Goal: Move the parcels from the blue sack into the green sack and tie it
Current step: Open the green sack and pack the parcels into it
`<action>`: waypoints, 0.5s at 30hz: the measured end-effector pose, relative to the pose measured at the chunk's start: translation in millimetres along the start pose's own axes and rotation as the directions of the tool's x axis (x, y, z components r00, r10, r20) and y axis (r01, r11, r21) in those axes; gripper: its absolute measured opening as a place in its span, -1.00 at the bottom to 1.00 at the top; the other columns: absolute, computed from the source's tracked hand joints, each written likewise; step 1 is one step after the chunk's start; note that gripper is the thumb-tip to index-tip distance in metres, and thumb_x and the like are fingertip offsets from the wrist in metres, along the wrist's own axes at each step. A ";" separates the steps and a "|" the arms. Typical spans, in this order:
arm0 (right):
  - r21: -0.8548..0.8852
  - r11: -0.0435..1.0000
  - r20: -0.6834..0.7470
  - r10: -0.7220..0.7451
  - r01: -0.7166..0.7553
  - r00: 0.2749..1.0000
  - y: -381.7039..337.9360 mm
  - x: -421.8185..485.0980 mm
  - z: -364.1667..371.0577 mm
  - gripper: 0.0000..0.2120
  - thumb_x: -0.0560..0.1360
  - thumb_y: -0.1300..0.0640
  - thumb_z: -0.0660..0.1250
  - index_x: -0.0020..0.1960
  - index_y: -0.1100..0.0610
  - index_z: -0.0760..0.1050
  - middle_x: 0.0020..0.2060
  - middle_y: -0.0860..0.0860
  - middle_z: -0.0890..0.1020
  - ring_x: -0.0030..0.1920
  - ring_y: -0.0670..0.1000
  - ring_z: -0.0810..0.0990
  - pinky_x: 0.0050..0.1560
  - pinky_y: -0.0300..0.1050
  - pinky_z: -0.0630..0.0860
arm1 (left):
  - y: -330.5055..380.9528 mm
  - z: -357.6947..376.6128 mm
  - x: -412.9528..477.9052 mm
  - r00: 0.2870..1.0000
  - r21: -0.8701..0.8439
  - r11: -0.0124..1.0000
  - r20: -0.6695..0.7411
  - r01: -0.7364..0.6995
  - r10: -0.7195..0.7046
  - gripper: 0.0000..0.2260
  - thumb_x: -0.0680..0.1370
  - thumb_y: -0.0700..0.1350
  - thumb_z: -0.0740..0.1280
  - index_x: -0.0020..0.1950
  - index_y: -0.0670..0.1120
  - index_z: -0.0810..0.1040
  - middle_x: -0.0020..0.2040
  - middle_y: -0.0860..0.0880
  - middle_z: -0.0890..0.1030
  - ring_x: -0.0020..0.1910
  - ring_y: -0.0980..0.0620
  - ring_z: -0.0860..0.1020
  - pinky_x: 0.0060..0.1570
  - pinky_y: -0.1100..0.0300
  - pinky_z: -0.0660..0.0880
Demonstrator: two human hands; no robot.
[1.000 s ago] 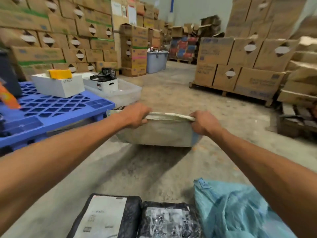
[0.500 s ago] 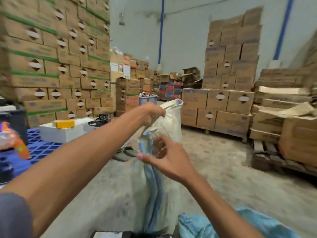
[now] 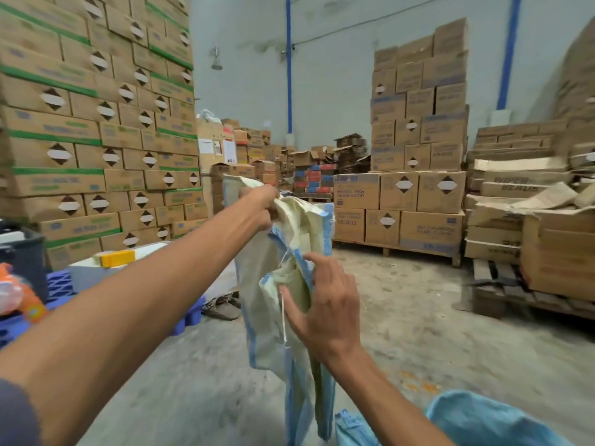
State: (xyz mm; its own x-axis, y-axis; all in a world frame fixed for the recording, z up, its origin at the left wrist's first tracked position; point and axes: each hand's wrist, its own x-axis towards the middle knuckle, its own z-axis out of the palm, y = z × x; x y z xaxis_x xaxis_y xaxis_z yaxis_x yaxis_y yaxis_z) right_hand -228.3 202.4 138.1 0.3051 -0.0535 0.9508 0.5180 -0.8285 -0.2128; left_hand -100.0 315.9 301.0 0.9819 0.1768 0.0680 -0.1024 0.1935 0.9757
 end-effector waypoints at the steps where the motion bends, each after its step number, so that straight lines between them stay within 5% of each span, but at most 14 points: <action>1: 0.035 0.994 -0.006 0.108 -0.108 0.994 -0.4 2.8 0.1 -0.60 0.46 -0.05 0.43 0.23 0.08 0.47 -0.15 -0.05 0.54 -0.18 0.00 0.52 -0.18 -0.11 0.41 | 3.7 -1.5 -4.3 1.000 0.005 1.000 -0.007 -0.025 0.025 -0.69 0.53 -0.38 0.25 0.27 -0.22 0.41 -0.10 -0.19 0.55 -0.34 -0.04 0.55 -0.59 0.16 0.54; 4: 0.043 0.887 0.063 0.457 -0.459 0.887 13.0 12.9 6.2 -0.81 0.54 0.00 0.37 0.12 -0.01 0.47 -0.24 -0.07 0.57 -0.21 0.00 0.56 -0.27 -0.13 0.33 | 7.8 -9.5 -24.4 0.996 0.009 0.999 0.078 -0.039 0.039 -0.70 0.55 -0.28 0.34 0.29 -0.22 0.45 -0.01 -0.17 0.62 -0.23 -0.05 0.63 -0.48 0.11 0.60; 6: 0.016 0.844 0.140 0.529 -0.536 0.837 28.3 15.3 15.0 -0.89 0.53 -0.01 0.37 -0.06 0.01 0.53 -0.22 -0.04 0.55 -0.13 0.04 0.54 -0.26 -0.10 0.35 | 1.1 -18.3 -38.8 0.966 0.068 0.998 0.257 -0.017 -0.001 -0.66 0.55 -0.06 0.40 0.29 -0.12 0.52 0.15 -0.11 0.64 0.00 -0.08 0.66 -0.09 -0.01 0.66; 8: 0.093 0.775 0.227 0.595 -0.625 0.771 38.5 14.3 22.9 -0.87 0.48 -0.03 0.42 -0.11 0.02 0.59 -0.18 -0.01 0.59 -0.10 0.05 0.56 -0.20 -0.06 0.47 | -15.7 -27.8 -53.4 0.944 0.159 0.987 0.328 -0.040 -0.014 -0.53 0.51 0.14 0.41 0.36 -0.01 0.48 0.32 -0.05 0.54 0.22 -0.07 0.54 0.26 -0.05 0.48; 11: 0.294 0.443 0.388 0.755 -0.847 0.530 41.5 3.4 33.8 -0.92 0.42 0.04 0.51 -0.15 0.04 0.66 -0.25 0.02 0.71 -0.19 0.08 0.69 -0.11 0.05 0.65 | -67.5 -39.5 -66.6 0.989 0.483 0.864 0.080 -0.145 0.121 -0.30 0.45 0.17 0.44 0.46 -0.10 0.28 0.38 -0.10 0.47 0.30 -0.13 0.46 0.29 0.00 0.40; 13: 0.352 0.225 0.467 0.798 -0.908 0.380 44.8 -7.2 40.1 -0.88 0.38 0.10 0.57 -0.20 0.11 0.65 -0.25 0.08 0.74 -0.27 0.08 0.68 -0.14 0.11 0.67 | -107.0 -48.6 -87.4 0.947 0.669 0.736 -0.162 -0.103 0.279 -0.43 0.50 0.09 0.40 0.35 -0.19 0.32 0.30 -0.19 0.52 0.27 -0.23 0.48 0.18 0.00 0.44; 15: 0.335 0.162 0.522 0.788 -0.928 0.326 43.7 -12.4 41.1 -0.80 0.35 0.13 0.62 -0.24 0.17 0.61 -0.26 0.12 0.72 -0.29 0.05 0.64 -0.16 0.16 0.70 | -136.2 -57.1 -100.4 0.948 0.657 0.752 -0.205 -0.051 0.243 -0.63 0.56 0.05 0.29 0.18 -0.22 0.46 0.14 -0.22 0.60 0.10 -0.23 0.57 0.01 0.02 0.51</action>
State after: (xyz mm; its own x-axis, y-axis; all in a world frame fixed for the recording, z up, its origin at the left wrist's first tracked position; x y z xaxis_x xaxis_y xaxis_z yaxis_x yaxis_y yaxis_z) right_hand -176.6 189.8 107.7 0.9249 -0.3793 0.0252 0.0688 0.1019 -0.9924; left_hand -193.8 326.9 149.4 0.8735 0.4123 0.2588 -0.0222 -0.4972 0.8673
